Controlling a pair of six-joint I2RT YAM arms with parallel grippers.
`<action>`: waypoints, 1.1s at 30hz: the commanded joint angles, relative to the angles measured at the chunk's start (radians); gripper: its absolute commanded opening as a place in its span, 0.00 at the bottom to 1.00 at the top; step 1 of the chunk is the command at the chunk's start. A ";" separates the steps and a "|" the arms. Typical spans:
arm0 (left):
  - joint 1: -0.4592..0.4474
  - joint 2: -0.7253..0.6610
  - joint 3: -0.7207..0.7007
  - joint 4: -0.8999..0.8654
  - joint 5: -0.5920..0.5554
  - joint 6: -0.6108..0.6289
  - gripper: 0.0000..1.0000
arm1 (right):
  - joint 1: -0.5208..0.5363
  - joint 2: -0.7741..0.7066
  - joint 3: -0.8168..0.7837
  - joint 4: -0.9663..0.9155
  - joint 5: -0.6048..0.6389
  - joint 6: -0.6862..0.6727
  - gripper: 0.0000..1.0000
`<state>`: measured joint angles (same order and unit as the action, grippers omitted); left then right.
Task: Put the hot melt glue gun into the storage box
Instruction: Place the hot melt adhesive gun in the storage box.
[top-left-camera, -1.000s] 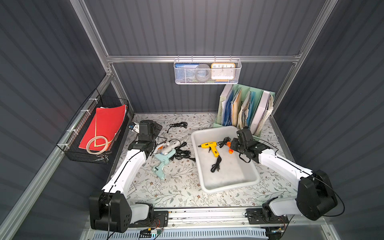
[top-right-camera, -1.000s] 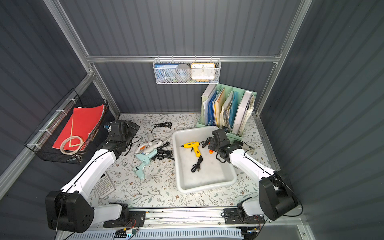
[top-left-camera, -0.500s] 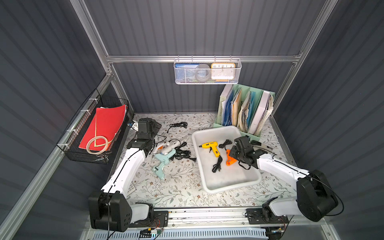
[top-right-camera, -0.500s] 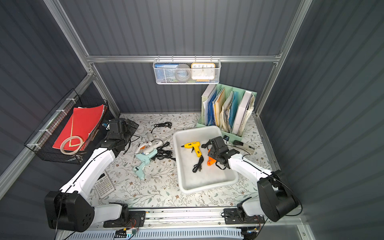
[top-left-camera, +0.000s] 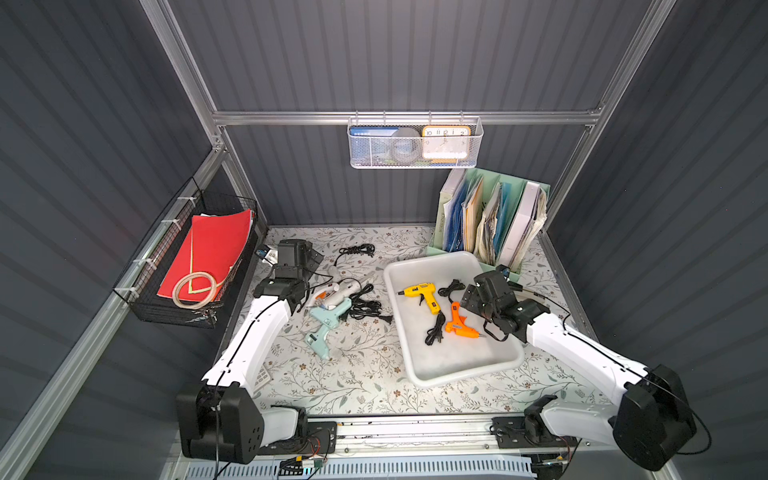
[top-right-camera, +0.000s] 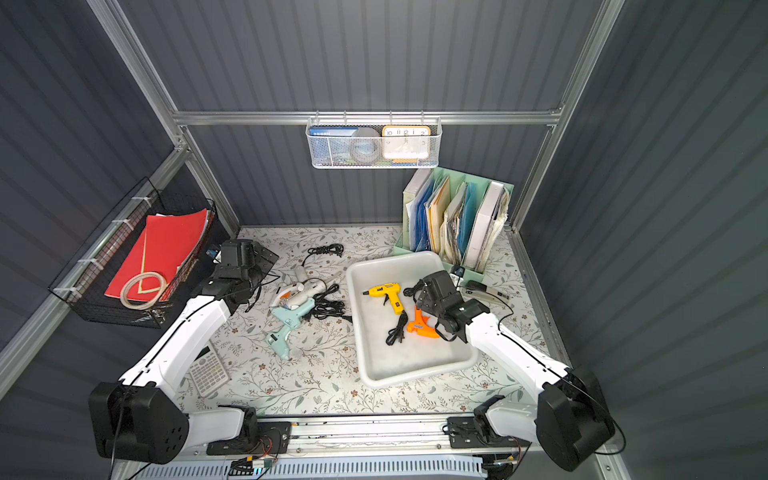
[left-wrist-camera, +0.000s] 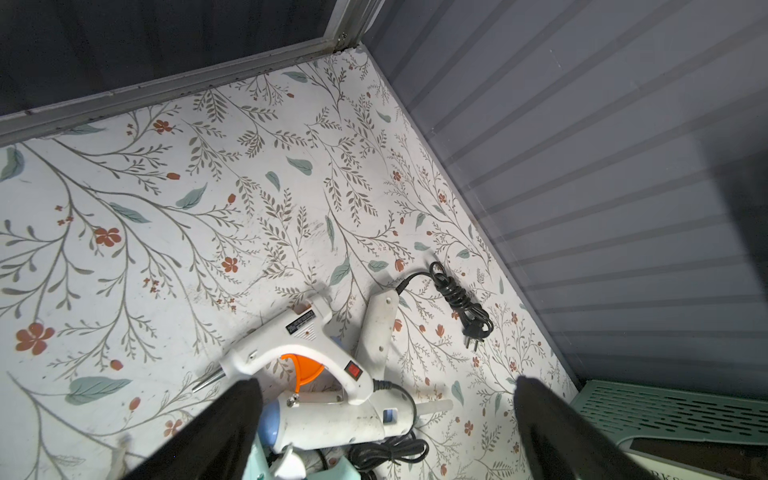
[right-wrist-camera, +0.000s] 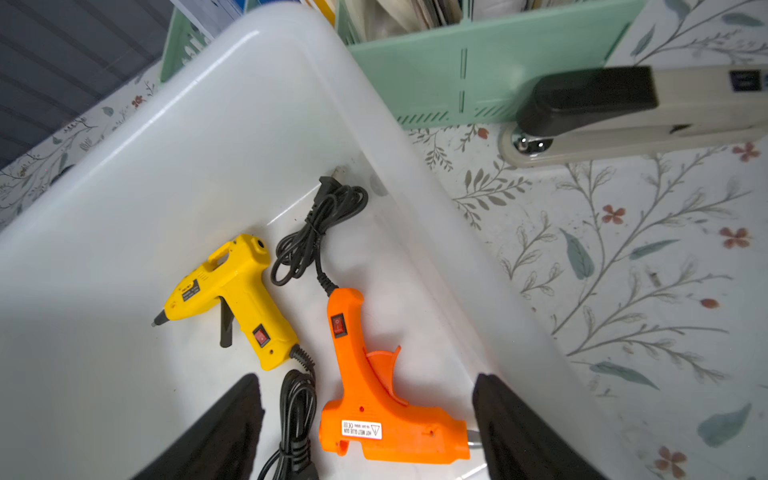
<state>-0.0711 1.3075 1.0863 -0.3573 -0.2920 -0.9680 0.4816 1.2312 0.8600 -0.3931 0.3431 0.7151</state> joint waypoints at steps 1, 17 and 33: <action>0.007 0.001 -0.015 -0.044 0.017 0.022 1.00 | 0.022 -0.054 0.064 -0.045 0.076 -0.085 0.99; 0.004 -0.027 -0.307 0.012 0.164 -0.191 0.91 | 0.042 -0.088 0.080 0.171 0.024 -0.231 0.99; 0.007 0.086 -0.316 0.078 0.192 -0.228 0.71 | 0.042 -0.079 0.053 0.186 -0.029 -0.187 0.99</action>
<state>-0.0711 1.3720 0.7467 -0.2977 -0.1028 -1.1885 0.5209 1.1488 0.9188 -0.2306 0.3256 0.5148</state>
